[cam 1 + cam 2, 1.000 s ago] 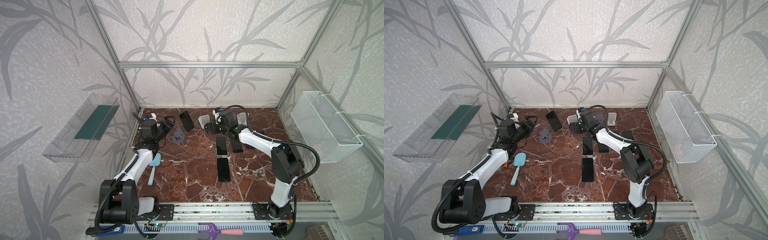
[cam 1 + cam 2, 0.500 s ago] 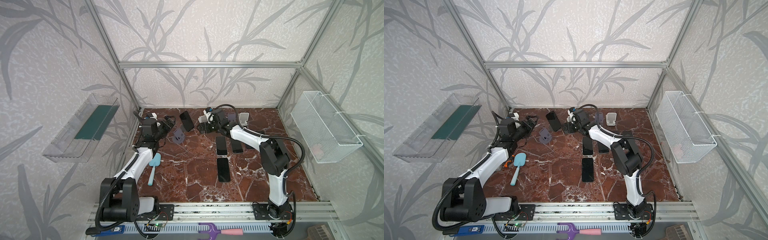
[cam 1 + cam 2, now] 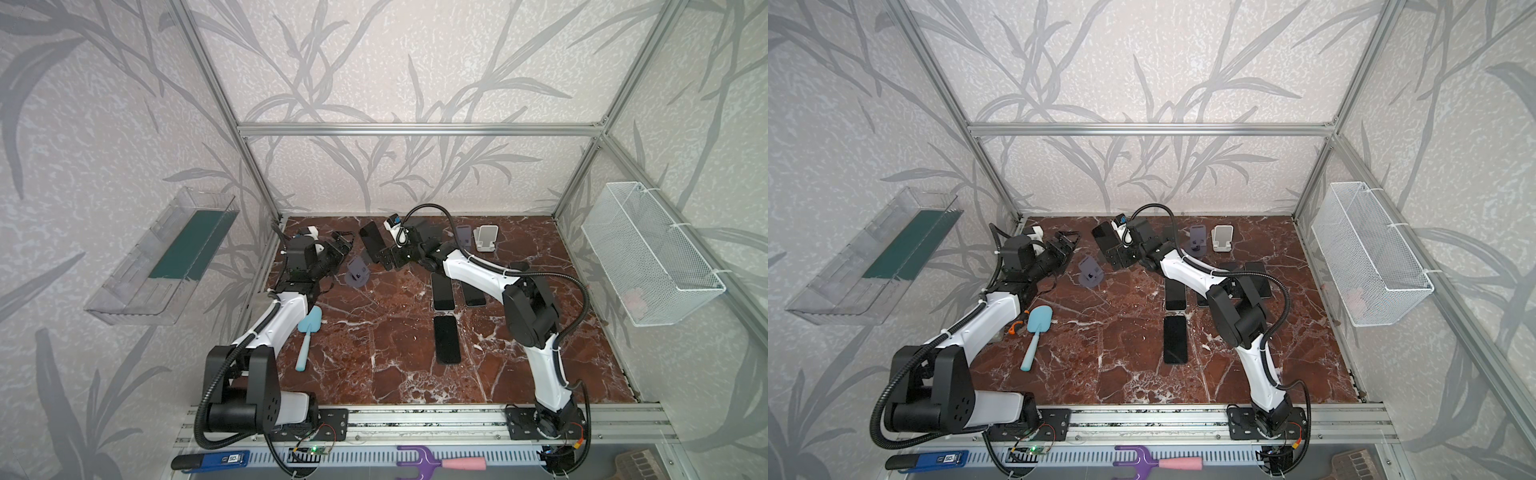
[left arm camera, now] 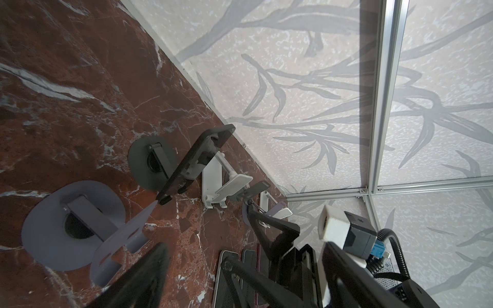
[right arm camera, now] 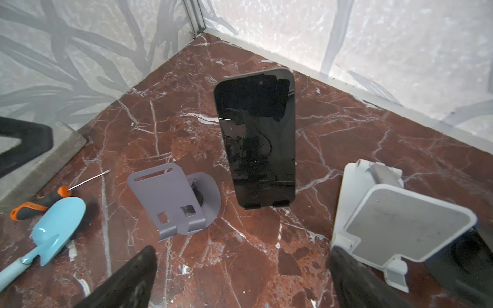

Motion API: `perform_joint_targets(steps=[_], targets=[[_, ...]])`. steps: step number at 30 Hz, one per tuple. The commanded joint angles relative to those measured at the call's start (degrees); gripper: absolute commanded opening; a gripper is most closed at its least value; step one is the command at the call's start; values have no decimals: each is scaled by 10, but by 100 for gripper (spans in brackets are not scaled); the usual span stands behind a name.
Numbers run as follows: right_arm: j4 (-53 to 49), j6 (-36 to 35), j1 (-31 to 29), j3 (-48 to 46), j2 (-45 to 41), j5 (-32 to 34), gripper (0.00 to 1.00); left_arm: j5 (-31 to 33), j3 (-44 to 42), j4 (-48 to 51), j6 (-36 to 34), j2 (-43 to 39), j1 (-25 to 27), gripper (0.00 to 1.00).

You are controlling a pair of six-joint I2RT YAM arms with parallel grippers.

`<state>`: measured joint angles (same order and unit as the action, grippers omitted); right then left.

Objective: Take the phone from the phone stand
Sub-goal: 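Move the right gripper toward the black phone standing on the far stand, then close the right gripper on the standing phone's top edge and lift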

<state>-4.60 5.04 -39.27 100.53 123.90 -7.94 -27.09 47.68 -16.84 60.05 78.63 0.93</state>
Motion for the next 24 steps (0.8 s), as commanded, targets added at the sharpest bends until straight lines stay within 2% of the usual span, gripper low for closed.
perform_joint_targets(steps=[1, 12, 17, 24], targets=[[0, -34, 3, 24, 9, 25, 99, -16, 14, -21, 13, 8, -3, 90], [-20, -68, 2, 108, 56, 8, 99, -19, 16, -21, 13, 17, -7, 89], [-30, -68, 0, 156, 88, 33, 99, -19, 17, -18, 7, 20, -9, 89], [-112, -77, -7, 311, 167, 19, 99, -17, 26, 1, -11, 20, -10, 89]])
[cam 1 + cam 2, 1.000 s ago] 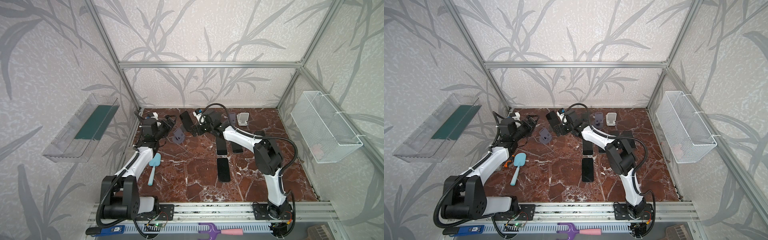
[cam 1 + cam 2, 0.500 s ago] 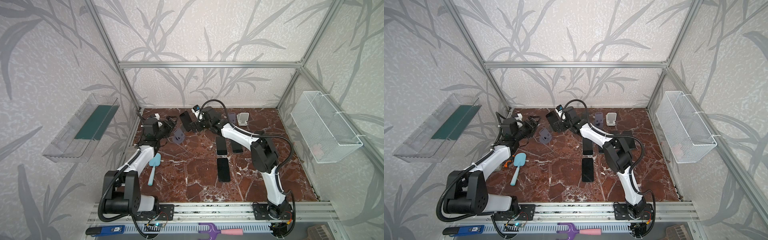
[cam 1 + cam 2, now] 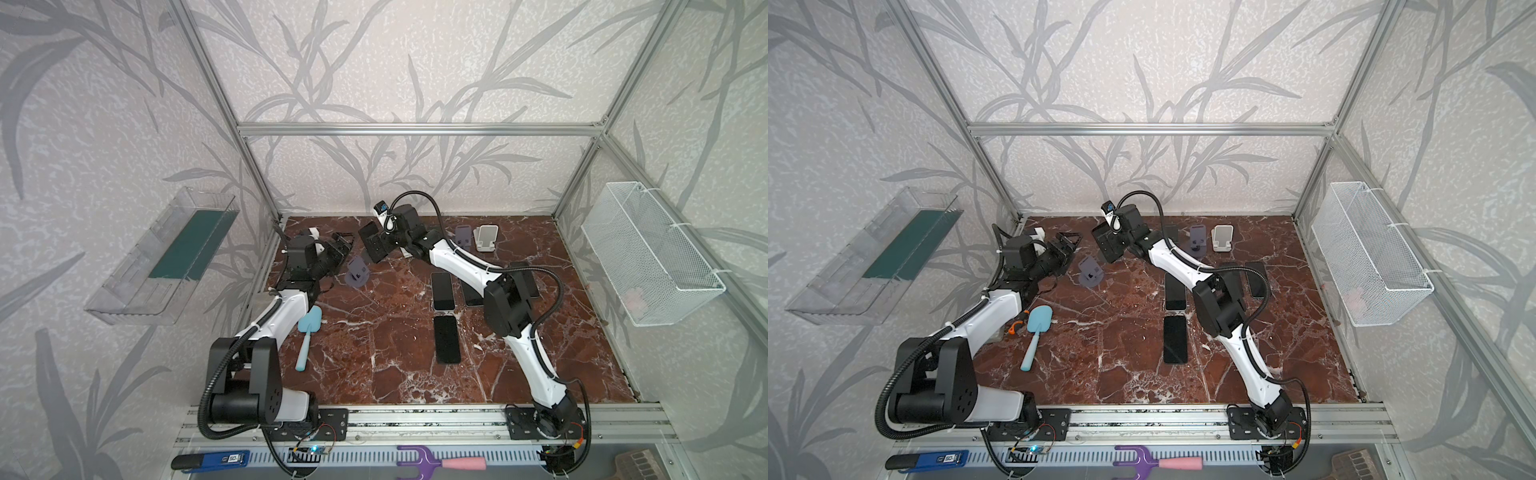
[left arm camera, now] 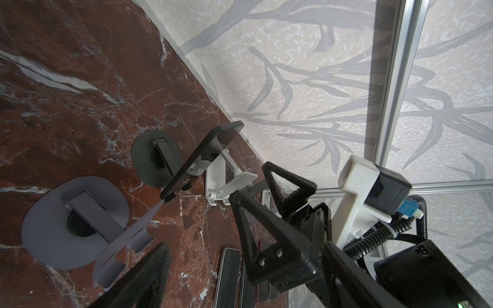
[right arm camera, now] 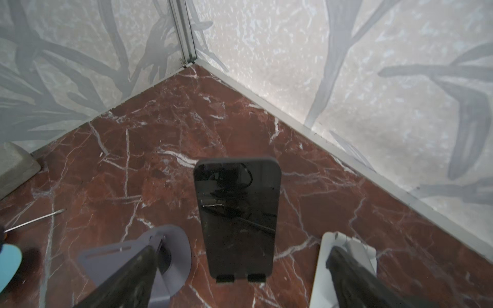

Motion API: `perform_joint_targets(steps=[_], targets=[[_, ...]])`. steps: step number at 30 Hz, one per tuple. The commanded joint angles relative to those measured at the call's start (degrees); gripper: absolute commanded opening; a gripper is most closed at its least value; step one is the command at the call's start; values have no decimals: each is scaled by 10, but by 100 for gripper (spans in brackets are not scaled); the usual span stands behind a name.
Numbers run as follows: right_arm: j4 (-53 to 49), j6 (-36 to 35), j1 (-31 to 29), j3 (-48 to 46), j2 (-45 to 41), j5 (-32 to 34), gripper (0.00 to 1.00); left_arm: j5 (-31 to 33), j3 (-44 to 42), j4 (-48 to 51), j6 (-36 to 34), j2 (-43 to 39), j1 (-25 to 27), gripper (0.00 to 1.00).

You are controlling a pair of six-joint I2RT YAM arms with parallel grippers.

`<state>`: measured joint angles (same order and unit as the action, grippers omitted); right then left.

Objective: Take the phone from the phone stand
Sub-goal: 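Close the right gripper on the standing phone's top edge and lift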

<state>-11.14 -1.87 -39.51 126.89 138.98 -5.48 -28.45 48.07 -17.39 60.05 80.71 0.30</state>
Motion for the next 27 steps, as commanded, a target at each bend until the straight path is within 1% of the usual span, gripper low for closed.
perform_joint_targets(steps=[1, 6, 8, 12, 16, 22, 27], targets=[[-55, -8, -6, 59, 24, -7, 99, -5, 24, 9, -12, -1, -6, 89], [-42, -15, -10, 78, 42, -15, 99, -5, 19, -2, -8, -15, -13, 89], [-57, -16, -11, 113, 61, -17, 99, 0, 18, 2, -13, -17, -14, 89], [-86, -9, -12, 183, 102, -25, 99, -14, 24, 3, -3, -13, -23, 89], [-105, -9, -14, 235, 138, -2, 99, -20, 15, -21, 19, -13, -37, 89], [-84, -20, -15, 242, 158, 10, 99, -26, 12, -33, 30, -10, -40, 88], [-90, -22, -15, 264, 180, 15, 99, -27, 12, -37, 30, -8, -40, 88]])
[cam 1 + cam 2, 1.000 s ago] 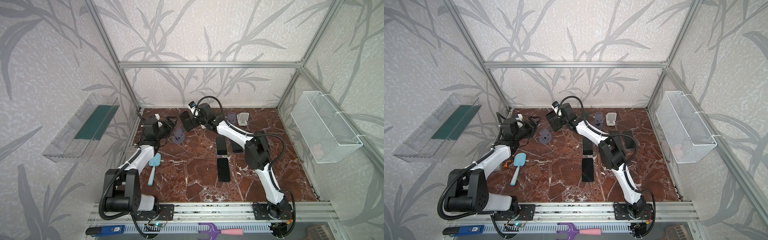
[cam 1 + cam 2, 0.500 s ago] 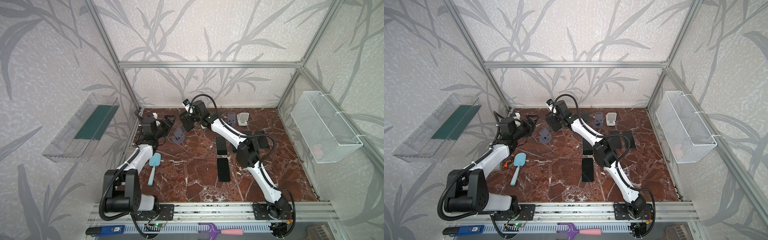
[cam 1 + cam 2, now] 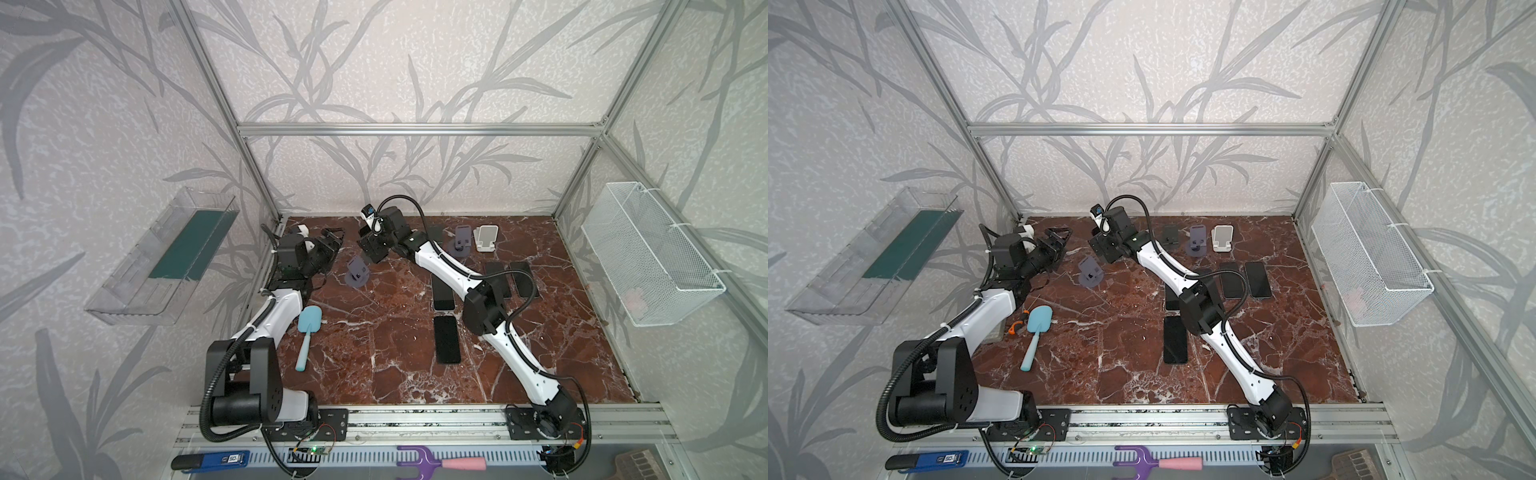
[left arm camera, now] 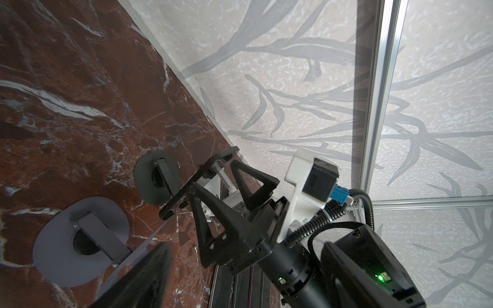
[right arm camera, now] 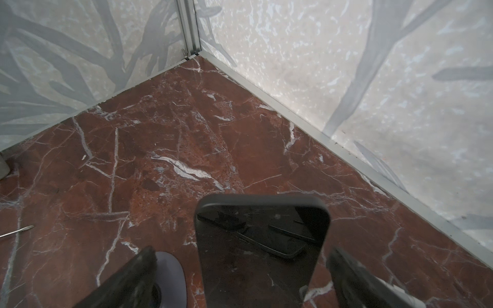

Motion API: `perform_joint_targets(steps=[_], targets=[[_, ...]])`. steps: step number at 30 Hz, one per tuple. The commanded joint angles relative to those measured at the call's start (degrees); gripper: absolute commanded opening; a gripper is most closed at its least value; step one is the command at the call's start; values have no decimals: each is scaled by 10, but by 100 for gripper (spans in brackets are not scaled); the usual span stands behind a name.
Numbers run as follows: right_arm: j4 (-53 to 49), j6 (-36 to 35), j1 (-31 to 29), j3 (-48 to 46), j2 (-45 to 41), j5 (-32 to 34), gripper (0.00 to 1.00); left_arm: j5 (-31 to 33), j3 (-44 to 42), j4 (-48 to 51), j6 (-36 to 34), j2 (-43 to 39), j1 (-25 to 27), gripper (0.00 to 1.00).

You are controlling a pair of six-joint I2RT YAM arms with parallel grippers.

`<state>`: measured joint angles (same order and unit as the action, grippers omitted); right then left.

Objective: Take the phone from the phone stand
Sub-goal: 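Close the right gripper on the standing phone's top edge and lift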

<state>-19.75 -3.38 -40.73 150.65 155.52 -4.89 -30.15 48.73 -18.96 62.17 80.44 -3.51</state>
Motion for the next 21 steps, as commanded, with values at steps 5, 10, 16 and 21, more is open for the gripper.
perform_joint_targets(steps=[5, 10, 16, 21], targets=[[4, -3, -3, 29, 27, 11, 96, -10, 4, -24, 9, -7, -2, 88], [18, -8, -2, 32, 34, 21, 92, -10, 5, -25, 8, -6, -2, 88], [24, -1, 2, 51, 51, 10, 89, -10, 2, -30, 11, 1, -3, 87], [33, 1, 3, 41, 47, -8, 85, -19, 1, -44, 23, 11, -4, 88]])
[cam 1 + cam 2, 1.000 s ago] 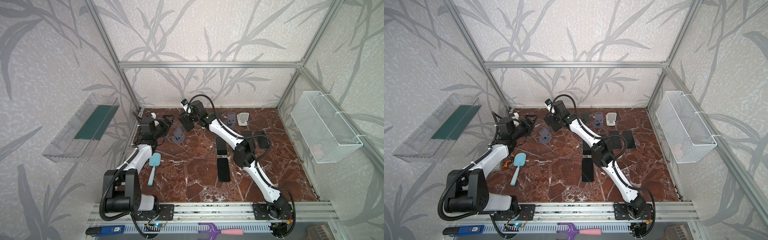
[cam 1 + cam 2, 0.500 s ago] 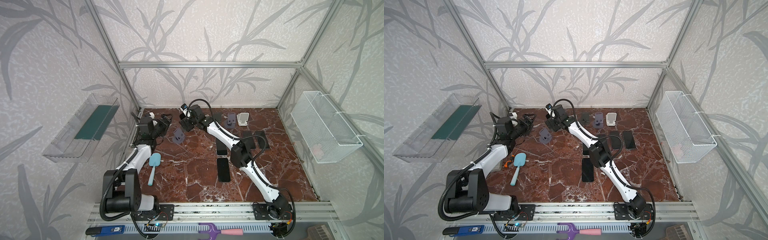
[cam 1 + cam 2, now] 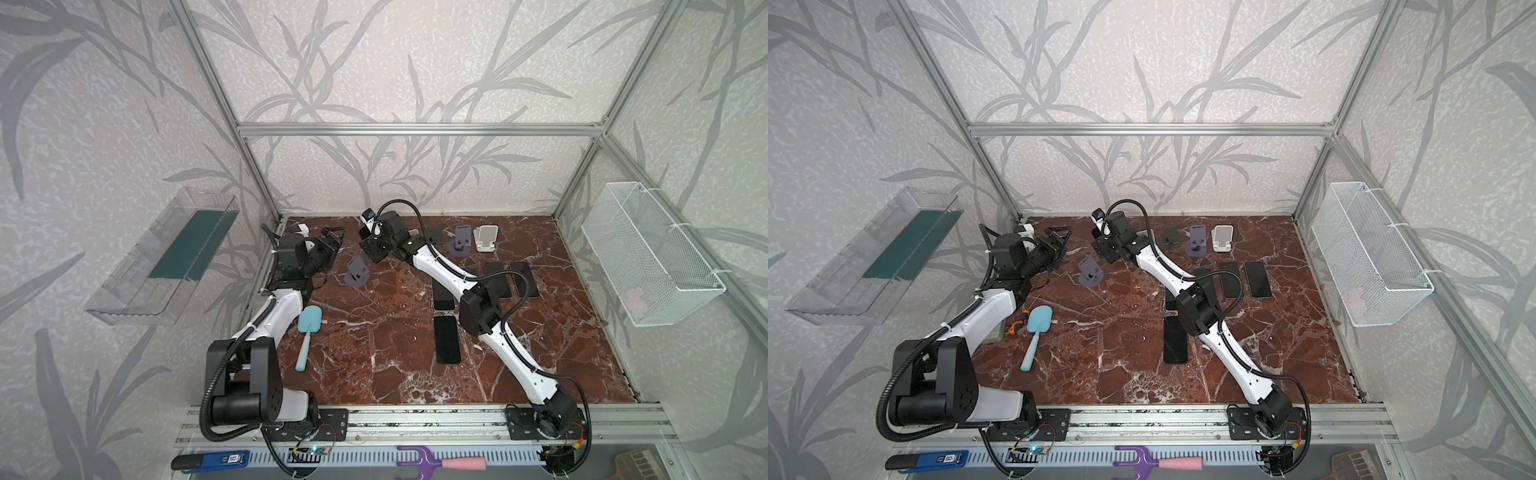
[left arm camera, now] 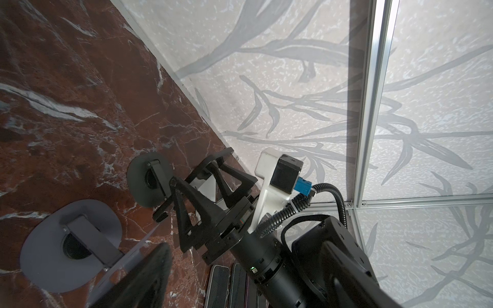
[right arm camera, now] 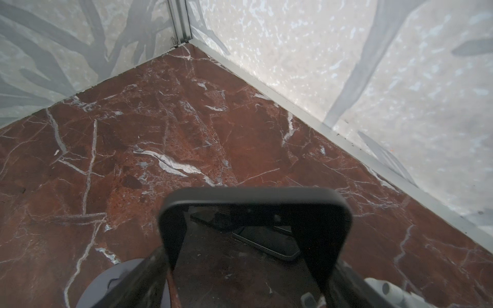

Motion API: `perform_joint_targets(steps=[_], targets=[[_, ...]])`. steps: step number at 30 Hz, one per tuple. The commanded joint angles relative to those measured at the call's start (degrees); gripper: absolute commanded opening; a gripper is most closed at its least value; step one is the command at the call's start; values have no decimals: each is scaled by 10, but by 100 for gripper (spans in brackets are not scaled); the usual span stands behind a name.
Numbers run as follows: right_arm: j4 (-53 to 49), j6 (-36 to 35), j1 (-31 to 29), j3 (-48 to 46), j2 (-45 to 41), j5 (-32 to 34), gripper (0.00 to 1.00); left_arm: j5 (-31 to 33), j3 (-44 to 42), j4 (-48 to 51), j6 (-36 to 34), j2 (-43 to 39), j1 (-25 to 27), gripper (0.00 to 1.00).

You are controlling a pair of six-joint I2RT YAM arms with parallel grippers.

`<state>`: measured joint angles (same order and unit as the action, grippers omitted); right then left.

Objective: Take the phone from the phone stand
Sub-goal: 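Close the right gripper on the standing phone's top edge and lift, then carry the held black phone back toward the rows of flat phones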

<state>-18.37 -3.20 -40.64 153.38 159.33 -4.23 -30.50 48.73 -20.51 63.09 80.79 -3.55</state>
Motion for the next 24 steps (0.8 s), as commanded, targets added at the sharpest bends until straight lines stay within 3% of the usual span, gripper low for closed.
perform_joint_targets(steps=[1, 10, 19, 24], targets=[[21, -3, 2, 12, 9, -13, 84, -19, 0, -35, 20, 9, -4, 87], [29, -30, 4, -11, -9, 1, 77, -21, -2, -42, 22, 11, -8, 86], [35, -24, 3, -20, -28, -29, 70, -21, -3, -47, 24, 8, -8, 86], [64, -19, 3, -74, -70, -30, 68, -22, -3, -49, 26, 8, -8, 86]])
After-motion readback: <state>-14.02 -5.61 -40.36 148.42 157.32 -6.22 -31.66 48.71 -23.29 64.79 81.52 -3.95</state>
